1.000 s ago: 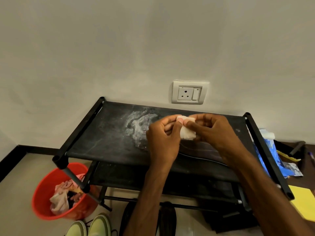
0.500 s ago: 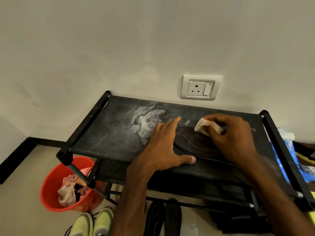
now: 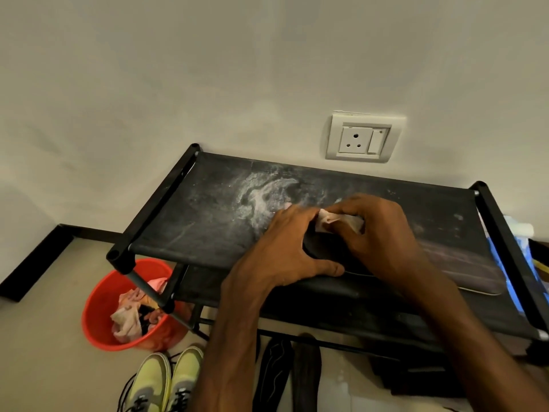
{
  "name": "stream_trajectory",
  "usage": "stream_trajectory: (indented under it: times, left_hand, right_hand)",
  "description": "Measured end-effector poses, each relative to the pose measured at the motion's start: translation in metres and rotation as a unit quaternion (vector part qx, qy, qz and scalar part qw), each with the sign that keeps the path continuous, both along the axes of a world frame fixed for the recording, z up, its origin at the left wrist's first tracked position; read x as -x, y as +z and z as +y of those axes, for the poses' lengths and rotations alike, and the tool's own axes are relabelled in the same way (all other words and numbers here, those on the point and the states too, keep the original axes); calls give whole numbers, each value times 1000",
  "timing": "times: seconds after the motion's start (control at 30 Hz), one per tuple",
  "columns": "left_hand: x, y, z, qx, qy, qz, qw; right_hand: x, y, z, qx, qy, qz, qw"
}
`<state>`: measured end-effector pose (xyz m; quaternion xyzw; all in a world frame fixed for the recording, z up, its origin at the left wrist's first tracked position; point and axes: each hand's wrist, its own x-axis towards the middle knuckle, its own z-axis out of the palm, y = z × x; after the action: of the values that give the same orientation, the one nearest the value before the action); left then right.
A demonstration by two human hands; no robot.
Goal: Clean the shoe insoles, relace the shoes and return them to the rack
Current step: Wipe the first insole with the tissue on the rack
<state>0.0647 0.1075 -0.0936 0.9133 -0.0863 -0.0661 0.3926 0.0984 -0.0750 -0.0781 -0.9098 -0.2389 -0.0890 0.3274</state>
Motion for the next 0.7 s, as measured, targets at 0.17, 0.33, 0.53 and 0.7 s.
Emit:
stream_trajectory:
  times: [0.17, 0.33, 0.53, 0.7]
  left_hand:
    - [-3, -4, 1, 28, 23, 19, 999]
    - [-4, -3, 1, 42, 30, 0, 999]
    - [-3, -4, 0, 48, 32, 1, 998]
    - [-2, -5, 0, 62, 41, 24, 997]
  right_hand:
    - [-3, -2, 8, 120, 23, -2, 993]
    - [3, 2, 7, 126, 68, 27, 989]
    - [3, 3, 4, 107, 67, 28, 992]
    - [5, 3, 6, 141, 71, -1, 987]
